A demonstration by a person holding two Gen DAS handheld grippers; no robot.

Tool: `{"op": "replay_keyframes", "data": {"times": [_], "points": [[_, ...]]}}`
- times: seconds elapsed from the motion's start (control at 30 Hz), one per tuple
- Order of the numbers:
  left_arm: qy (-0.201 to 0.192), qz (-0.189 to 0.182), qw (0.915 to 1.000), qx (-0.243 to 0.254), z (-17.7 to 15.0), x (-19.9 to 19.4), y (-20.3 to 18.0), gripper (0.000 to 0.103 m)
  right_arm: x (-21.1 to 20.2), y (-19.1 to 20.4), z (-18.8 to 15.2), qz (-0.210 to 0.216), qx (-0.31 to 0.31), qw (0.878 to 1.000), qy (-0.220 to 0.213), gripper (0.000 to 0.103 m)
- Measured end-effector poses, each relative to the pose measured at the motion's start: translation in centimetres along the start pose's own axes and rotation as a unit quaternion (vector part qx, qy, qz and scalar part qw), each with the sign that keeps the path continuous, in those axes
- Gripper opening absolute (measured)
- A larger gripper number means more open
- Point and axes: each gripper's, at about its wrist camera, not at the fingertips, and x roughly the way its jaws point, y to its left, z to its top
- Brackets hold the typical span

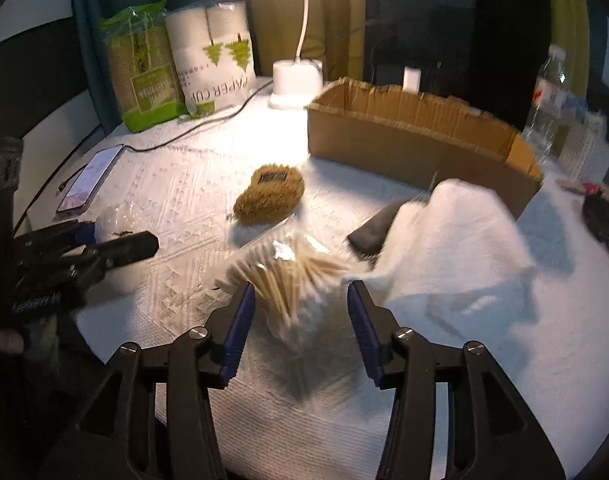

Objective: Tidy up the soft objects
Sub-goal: 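Close the left tool on the clear bubble-wrap bag, then carry both bags into the cardboard box and open both tools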

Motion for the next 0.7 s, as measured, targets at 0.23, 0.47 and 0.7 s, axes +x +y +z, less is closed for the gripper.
{"op": "replay_keyframes", "data": {"times": [0.23, 0.47, 0.7], "points": [[-0.016, 0.005, 0.9998, -0.002, 0.5, -0.3, 1.0, 0.053, -2.1, 0.3, 0.9, -0.007, -0.023, 0.999, -0.046, 0.065], [-0.021, 0.01, 0.9996, -0.013, 0.3, -0.7, 2.0, 0.053, 2.4, 3.6, 1.7, 0.022, -0.07, 0.997, -0.004, 0.067], [-0.025, 0.004, 0.9994, -0.025, 0.4, -0.9, 2.8, 0.053, 6.4, 3.3, 1.7, -0.019, -0.066, 0.997, 0.038, 0.077]]}}
